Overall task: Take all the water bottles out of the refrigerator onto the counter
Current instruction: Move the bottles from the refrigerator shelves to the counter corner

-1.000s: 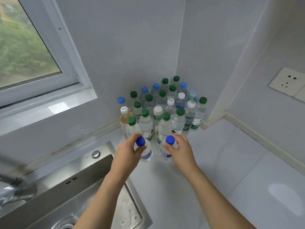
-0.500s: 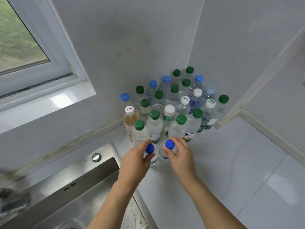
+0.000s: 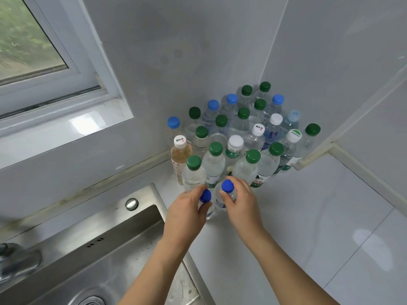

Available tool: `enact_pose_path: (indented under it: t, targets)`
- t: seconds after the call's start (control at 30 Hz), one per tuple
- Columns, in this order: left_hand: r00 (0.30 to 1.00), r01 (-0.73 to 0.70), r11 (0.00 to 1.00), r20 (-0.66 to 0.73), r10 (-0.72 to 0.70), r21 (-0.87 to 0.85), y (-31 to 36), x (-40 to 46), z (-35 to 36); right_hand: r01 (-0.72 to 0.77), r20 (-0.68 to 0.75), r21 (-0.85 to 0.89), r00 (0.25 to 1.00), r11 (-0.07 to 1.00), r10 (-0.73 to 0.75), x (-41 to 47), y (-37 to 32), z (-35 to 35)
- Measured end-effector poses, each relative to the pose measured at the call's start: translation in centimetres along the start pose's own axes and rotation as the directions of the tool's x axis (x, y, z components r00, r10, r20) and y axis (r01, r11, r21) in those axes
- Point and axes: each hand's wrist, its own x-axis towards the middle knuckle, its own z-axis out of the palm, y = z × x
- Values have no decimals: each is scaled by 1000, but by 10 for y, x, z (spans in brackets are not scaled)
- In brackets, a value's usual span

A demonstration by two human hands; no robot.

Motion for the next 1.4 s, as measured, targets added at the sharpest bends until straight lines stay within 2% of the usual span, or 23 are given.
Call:
enact_pose_path:
  t: [0.2, 0.3, 0.53, 0.7, 0.87, 0.97, 1.13, 1.4]
  targets:
    - [1000, 9, 999, -6, -9, 53, 5, -3, 4, 19, 58, -61, 998, 998, -16, -4, -4, -11]
    - [999, -36, 995, -23, 38, 91, 10, -7, 7, 16, 42, -70, 999, 997, -13, -6, -5, -21]
    - [955, -231, 956, -145, 258, 183, 34, -18, 15, 8, -46, -45, 999, 999, -10, -22, 2, -56]
    - [937, -296, 943, -142, 318, 153, 59, -21, 27, -9, -141, -65, 990, 998, 0, -40, 15, -88]
    - [920, -378, 920, -65, 385, 107, 100, -26, 49, -102, -206, -110, 975, 989, 78, -63, 37, -126]
    - [882, -469, 879, -15, 471, 84, 131, -33, 68, -161, -271, -135, 955, 978, 120, -83, 53, -157]
    - [777, -630, 776, 14, 630, 36, 181, -47, 106, -271, -400, -121, 894, 955, 203, -128, 81, -213]
    - [615, -781, 622, 107, 782, -59, 266, -100, 155, -443, -580, -43, 741, 896, 339, -219, 122, -289]
